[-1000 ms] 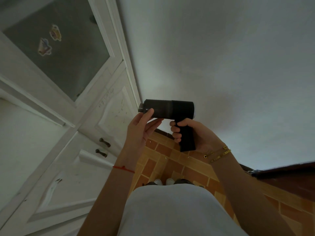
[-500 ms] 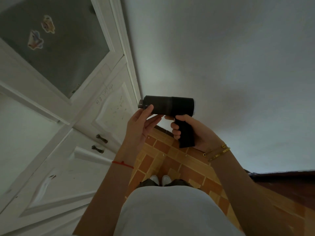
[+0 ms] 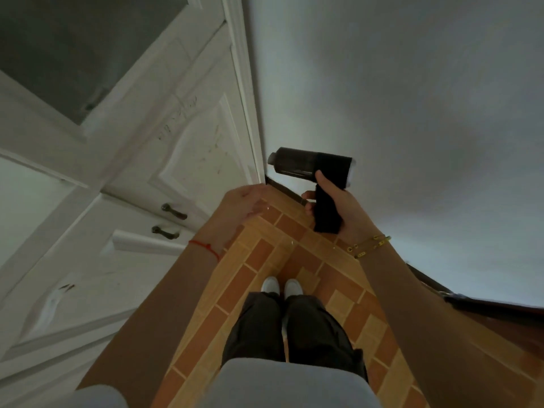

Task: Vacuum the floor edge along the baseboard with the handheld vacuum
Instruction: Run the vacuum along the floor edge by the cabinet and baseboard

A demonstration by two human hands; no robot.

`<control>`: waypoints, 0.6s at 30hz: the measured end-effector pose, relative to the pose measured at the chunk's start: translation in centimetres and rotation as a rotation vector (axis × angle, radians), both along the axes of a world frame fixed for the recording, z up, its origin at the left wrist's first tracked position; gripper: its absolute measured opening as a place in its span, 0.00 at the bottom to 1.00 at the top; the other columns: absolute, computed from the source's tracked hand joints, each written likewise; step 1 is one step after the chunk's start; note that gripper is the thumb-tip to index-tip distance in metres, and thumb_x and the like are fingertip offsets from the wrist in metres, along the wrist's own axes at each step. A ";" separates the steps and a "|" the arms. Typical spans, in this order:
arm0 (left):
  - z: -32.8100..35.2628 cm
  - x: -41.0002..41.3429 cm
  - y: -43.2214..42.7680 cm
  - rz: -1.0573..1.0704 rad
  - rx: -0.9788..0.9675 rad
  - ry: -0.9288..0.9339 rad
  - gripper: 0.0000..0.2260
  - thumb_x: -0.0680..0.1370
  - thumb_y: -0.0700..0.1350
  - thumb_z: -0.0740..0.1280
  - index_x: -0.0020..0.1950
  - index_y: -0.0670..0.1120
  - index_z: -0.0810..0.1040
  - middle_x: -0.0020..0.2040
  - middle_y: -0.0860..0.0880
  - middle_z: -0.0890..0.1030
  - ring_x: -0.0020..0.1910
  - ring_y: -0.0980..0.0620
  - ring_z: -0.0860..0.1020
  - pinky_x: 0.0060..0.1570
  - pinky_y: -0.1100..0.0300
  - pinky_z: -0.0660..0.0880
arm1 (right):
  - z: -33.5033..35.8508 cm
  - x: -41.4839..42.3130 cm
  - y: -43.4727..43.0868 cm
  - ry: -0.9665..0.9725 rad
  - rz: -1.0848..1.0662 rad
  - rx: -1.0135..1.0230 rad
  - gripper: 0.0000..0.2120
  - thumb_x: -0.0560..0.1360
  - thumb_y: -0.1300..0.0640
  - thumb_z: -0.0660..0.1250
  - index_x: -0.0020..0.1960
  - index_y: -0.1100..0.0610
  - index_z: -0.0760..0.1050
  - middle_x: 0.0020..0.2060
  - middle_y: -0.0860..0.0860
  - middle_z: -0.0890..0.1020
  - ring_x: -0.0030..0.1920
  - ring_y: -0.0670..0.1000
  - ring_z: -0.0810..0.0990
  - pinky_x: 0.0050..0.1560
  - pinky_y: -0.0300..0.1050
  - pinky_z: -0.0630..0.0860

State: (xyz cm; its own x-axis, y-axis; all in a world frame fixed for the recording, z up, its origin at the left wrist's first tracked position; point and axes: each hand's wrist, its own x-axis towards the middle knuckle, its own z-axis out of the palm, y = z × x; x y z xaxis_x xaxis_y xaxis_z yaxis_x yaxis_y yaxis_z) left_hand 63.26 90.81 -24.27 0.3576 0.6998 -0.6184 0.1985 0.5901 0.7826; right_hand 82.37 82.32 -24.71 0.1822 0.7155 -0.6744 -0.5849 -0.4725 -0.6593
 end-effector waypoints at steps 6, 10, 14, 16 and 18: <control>-16.1 -1.6 2.6 -0.081 0.208 0.367 0.19 0.78 0.52 0.69 0.66 0.47 0.78 0.61 0.47 0.81 0.55 0.51 0.81 0.60 0.55 0.77 | -14.2 0.1 3.0 -0.230 -0.025 -0.097 0.33 0.70 0.44 0.74 0.69 0.61 0.70 0.60 0.61 0.80 0.61 0.64 0.77 0.65 0.60 0.74; -23.4 -2.0 3.1 -0.186 0.372 0.497 0.17 0.79 0.52 0.68 0.66 0.48 0.78 0.58 0.52 0.80 0.45 0.65 0.77 0.38 0.81 0.68 | -20.9 -0.3 3.9 -0.337 0.017 -0.124 0.20 0.72 0.49 0.74 0.56 0.62 0.77 0.46 0.58 0.84 0.41 0.54 0.82 0.49 0.50 0.82; -35.4 -2.5 3.8 -0.303 0.472 0.552 0.16 0.81 0.48 0.66 0.67 0.45 0.76 0.62 0.47 0.80 0.58 0.51 0.78 0.58 0.65 0.71 | -32.7 -0.6 4.9 -0.453 0.102 -0.097 0.07 0.73 0.55 0.73 0.43 0.56 0.76 0.30 0.50 0.82 0.24 0.46 0.78 0.30 0.39 0.80; -40.9 -2.9 4.2 -0.359 0.526 0.575 0.17 0.81 0.47 0.64 0.69 0.44 0.75 0.65 0.45 0.79 0.62 0.47 0.77 0.64 0.57 0.71 | -38.3 -0.7 5.4 -0.512 0.138 -0.084 0.07 0.74 0.54 0.73 0.42 0.56 0.77 0.30 0.51 0.82 0.25 0.47 0.78 0.33 0.41 0.80; -46.6 -3.5 4.6 -0.398 0.570 0.612 0.17 0.81 0.45 0.64 0.70 0.43 0.74 0.66 0.44 0.78 0.65 0.45 0.76 0.66 0.56 0.69 | -43.7 -0.8 6.0 -0.567 0.161 -0.095 0.09 0.73 0.52 0.73 0.39 0.56 0.77 0.30 0.51 0.82 0.25 0.47 0.77 0.32 0.40 0.79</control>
